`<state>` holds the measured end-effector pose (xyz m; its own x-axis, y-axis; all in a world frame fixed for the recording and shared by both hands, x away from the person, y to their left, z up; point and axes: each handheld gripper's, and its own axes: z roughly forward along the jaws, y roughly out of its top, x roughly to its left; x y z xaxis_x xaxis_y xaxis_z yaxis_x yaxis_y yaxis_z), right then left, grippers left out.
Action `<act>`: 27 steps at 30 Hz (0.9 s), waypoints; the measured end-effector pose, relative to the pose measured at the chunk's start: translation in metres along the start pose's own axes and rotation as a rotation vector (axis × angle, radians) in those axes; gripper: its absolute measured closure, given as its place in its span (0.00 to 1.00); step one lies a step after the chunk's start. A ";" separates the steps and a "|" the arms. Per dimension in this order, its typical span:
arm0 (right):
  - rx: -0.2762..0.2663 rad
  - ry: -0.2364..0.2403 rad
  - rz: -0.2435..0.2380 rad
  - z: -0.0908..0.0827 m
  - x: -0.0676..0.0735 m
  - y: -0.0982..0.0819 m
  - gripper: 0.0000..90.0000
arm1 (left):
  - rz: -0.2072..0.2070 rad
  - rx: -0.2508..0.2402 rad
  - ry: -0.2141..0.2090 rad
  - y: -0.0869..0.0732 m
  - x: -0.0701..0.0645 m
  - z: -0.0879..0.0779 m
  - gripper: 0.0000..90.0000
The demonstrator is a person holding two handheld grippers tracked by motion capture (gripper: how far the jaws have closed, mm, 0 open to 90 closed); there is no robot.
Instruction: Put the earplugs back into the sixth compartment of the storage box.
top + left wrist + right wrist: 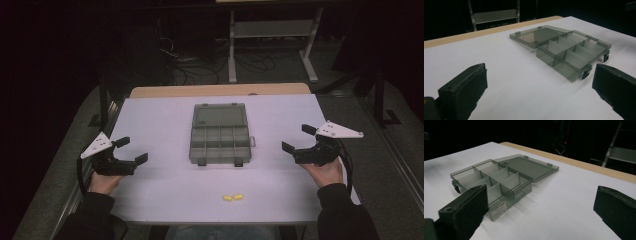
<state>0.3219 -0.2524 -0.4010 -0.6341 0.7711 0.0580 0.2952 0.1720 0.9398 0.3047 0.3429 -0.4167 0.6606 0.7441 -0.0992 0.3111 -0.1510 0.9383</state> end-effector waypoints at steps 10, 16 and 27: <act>0.014 0.006 -0.020 -0.003 0.005 0.001 0.00 | 0.028 0.038 -0.011 -0.001 -0.004 0.004 0.00; 0.022 0.006 -0.011 -0.004 0.004 -0.001 0.00 | 0.043 0.045 -0.013 0.001 -0.007 0.003 0.00; 0.021 0.006 -0.007 -0.005 0.002 -0.001 0.00 | 0.080 0.090 -0.043 0.008 -0.012 0.006 0.00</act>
<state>0.3170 -0.2537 -0.3998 -0.6403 0.7663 0.0537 0.3056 0.1900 0.9330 0.3037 0.3288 -0.4098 0.7136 0.6993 -0.0412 0.3153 -0.2681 0.9103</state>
